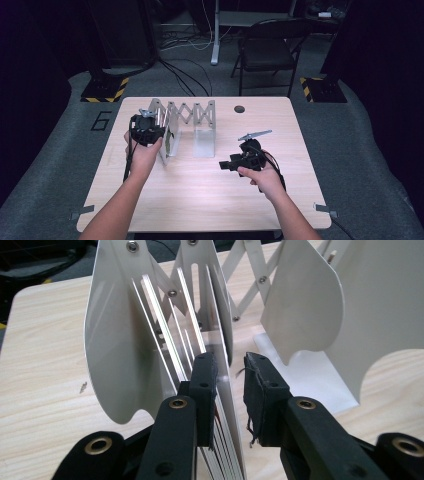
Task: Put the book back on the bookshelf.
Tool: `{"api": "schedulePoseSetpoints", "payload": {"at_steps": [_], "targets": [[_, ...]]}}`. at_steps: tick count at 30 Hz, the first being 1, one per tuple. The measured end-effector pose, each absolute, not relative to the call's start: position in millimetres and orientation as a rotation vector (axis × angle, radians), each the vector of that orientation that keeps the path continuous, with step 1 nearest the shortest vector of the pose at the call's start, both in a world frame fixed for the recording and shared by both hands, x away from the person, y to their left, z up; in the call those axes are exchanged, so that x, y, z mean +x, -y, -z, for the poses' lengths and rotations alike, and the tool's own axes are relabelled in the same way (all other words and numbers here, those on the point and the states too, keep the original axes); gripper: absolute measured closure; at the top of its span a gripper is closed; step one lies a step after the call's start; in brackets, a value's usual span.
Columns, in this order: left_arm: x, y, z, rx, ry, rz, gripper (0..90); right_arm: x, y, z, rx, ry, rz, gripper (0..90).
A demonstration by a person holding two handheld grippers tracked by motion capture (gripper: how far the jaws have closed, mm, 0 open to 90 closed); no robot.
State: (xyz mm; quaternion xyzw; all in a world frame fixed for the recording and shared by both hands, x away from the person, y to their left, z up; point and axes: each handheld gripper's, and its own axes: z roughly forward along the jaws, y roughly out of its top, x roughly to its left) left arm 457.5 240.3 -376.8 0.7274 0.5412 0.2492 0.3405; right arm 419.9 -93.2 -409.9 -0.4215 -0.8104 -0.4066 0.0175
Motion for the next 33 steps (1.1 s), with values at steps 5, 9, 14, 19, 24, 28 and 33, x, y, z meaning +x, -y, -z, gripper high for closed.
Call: {"api": "schedulePoseSetpoints", "payload": {"at_steps": [5,9,14,19,24,28,33], "targets": [[451.9,-245.9,376.2,1.897,-1.398,-0.622,74.4,420.4,93.3,411.0,-1.309,2.518,1.257,37.6],[449.4,-250.7,374.9,1.893,-1.403,-0.611,74.3,420.4,92.9,411.5,-1.313,2.523,1.252,37.6],[446.3,-253.7,373.7,1.881,-1.395,-0.610,74.3,419.9,92.7,411.0,-1.314,2.518,1.254,37.6],[442.8,-255.0,371.4,1.879,-1.374,-0.592,72.7,420.0,93.6,410.8,-1.314,2.524,1.258,37.7],[435.5,-253.9,365.6,1.908,-1.315,-0.559,71.4,421.5,94.6,410.0,-1.322,2.510,1.267,37.7],[425.2,-252.7,364.9,1.931,-1.273,-0.560,70.9,422.4,95.0,410.1,-1.320,2.513,1.268,37.7],[413.6,-249.5,364.0,1.979,-1.209,-0.549,69.8,423.1,94.5,411.1,-1.317,2.516,1.270,37.7]]}}
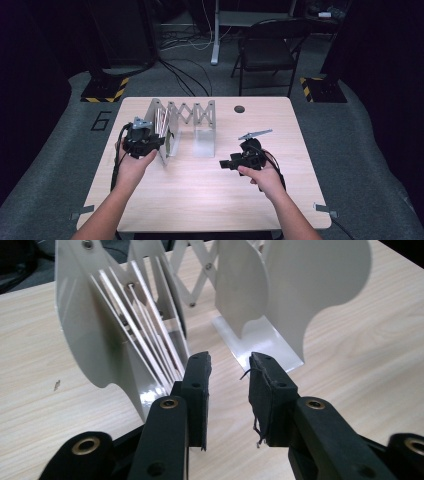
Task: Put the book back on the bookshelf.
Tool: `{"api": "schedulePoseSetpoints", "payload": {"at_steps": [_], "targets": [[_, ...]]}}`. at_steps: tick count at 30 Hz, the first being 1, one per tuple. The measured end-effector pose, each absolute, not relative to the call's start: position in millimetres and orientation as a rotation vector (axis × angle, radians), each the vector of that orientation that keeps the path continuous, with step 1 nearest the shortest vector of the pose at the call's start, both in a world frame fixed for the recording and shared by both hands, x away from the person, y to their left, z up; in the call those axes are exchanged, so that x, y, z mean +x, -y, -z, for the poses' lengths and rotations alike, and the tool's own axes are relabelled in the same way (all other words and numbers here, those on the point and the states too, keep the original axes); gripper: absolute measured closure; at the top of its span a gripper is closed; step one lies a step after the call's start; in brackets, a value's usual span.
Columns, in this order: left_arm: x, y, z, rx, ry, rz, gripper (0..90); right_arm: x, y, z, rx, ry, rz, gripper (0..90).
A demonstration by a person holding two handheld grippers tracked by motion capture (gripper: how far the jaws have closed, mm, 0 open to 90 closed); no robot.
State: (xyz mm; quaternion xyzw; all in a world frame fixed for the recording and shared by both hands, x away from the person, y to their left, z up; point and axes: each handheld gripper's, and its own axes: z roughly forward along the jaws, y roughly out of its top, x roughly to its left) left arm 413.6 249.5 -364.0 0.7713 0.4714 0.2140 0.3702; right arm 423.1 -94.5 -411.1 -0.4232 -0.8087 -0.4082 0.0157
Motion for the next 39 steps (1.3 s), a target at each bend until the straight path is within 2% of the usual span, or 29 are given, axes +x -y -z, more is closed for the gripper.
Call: {"api": "schedulePoseSetpoints", "payload": {"at_steps": [8,29,39], "targets": [[405.0,-244.9,361.7,2.001,-1.154,-0.498,67.0,424.1,97.1,411.8,-1.333,2.503,1.276,37.8],[383.0,-227.4,366.0,2.041,-1.048,-0.486,61.8,426.4,98.8,410.3,-1.345,2.495,1.296,37.7],[366.3,-221.2,379.6,2.071,-0.999,-0.430,61.0,424.4,97.4,408.0,-1.338,2.498,1.302,37.6]]}}
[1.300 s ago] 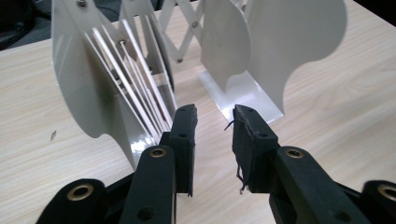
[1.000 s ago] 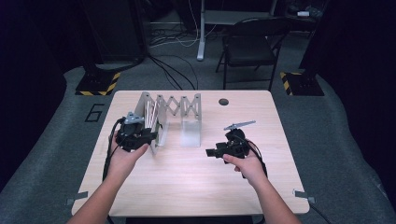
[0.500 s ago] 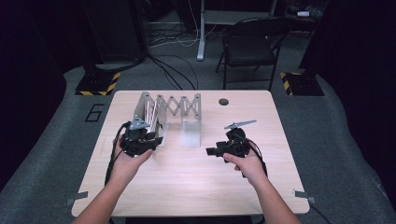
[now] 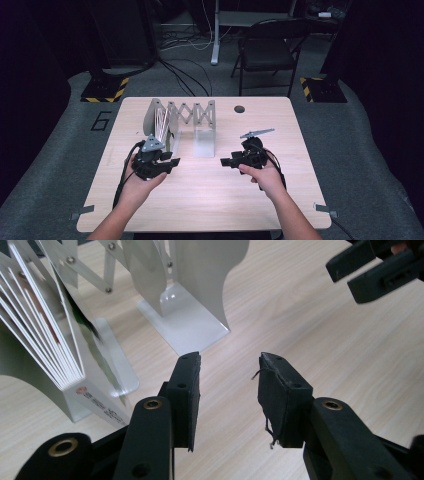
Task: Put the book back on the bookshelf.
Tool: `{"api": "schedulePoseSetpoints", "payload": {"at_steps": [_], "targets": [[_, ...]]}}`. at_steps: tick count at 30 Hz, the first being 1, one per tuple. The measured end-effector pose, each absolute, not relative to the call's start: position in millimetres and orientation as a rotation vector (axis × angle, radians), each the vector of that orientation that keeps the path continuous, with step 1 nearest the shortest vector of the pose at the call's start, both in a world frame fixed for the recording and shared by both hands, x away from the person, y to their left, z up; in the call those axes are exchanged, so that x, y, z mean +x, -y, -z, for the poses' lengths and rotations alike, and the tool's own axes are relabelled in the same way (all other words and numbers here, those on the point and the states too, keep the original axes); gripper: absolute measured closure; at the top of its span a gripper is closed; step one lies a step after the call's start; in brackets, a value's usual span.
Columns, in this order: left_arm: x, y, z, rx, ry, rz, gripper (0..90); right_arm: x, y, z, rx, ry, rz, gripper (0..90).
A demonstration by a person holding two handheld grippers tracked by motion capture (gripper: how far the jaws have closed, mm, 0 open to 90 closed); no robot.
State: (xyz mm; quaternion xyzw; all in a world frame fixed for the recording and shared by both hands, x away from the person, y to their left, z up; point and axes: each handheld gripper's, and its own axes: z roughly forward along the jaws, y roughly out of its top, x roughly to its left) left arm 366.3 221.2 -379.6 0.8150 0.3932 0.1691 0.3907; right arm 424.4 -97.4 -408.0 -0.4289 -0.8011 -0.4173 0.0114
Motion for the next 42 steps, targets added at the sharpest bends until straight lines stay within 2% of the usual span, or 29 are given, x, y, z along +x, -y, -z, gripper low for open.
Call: {"api": "schedulePoseSetpoints", "payload": {"at_steps": [11,23,33,42], "targets": [[347.8,-231.0,407.2,2.089,-0.966,-0.351,52.5,424.6,97.1,409.5,-1.337,2.512,1.294,37.5],[339.0,-242.3,435.7,2.076,-1.007,-0.364,43.5,423.1,98.0,409.0,-1.347,2.505,1.292,37.4],[345.6,-255.2,474.8,2.085,-1.028,-0.394,41.6,423.7,97.8,410.0,-1.349,2.517,1.286,37.1],[349.9,-259.3,489.4,2.102,-1.042,-0.402,41.6,425.0,95.9,414.5,-1.344,2.529,1.267,36.9]]}}
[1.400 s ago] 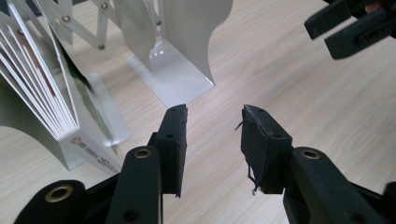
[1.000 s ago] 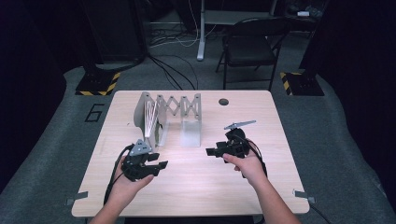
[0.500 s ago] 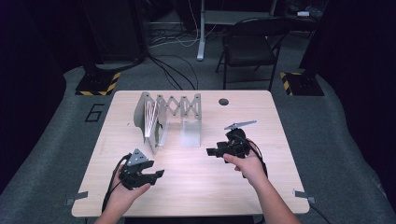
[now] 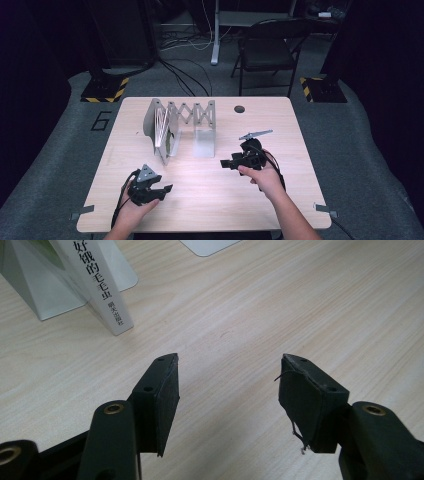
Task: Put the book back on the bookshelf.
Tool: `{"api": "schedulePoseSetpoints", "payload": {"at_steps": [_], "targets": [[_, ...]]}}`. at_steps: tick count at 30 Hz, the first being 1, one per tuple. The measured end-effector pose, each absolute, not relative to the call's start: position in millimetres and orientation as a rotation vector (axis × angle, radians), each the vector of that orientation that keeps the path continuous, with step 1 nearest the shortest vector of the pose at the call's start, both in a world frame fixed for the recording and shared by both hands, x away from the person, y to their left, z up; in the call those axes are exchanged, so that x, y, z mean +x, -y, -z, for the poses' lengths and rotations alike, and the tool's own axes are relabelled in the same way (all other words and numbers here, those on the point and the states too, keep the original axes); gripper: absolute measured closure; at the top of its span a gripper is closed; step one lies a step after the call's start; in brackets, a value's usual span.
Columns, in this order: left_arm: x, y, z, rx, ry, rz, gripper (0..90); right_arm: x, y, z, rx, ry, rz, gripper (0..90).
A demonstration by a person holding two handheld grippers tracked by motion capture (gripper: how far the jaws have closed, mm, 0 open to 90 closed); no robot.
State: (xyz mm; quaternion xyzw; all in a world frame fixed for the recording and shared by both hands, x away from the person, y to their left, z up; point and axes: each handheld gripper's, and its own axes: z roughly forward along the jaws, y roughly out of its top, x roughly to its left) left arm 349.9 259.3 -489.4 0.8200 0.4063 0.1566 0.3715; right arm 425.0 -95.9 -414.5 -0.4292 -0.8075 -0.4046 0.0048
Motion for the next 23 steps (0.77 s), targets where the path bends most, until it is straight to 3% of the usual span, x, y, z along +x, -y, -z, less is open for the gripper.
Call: {"api": "schedulePoseSetpoints", "payload": {"at_steps": [15,23], "targets": [[354.9,-263.0,497.0,2.050,-1.120,-0.374,40.7,424.6,93.4,416.8,-1.350,2.536,1.252,36.7],[357.0,-266.0,493.4,1.977,-1.227,-0.515,40.3,427.8,95.8,418.7,-1.353,2.521,1.255,36.5]]}}
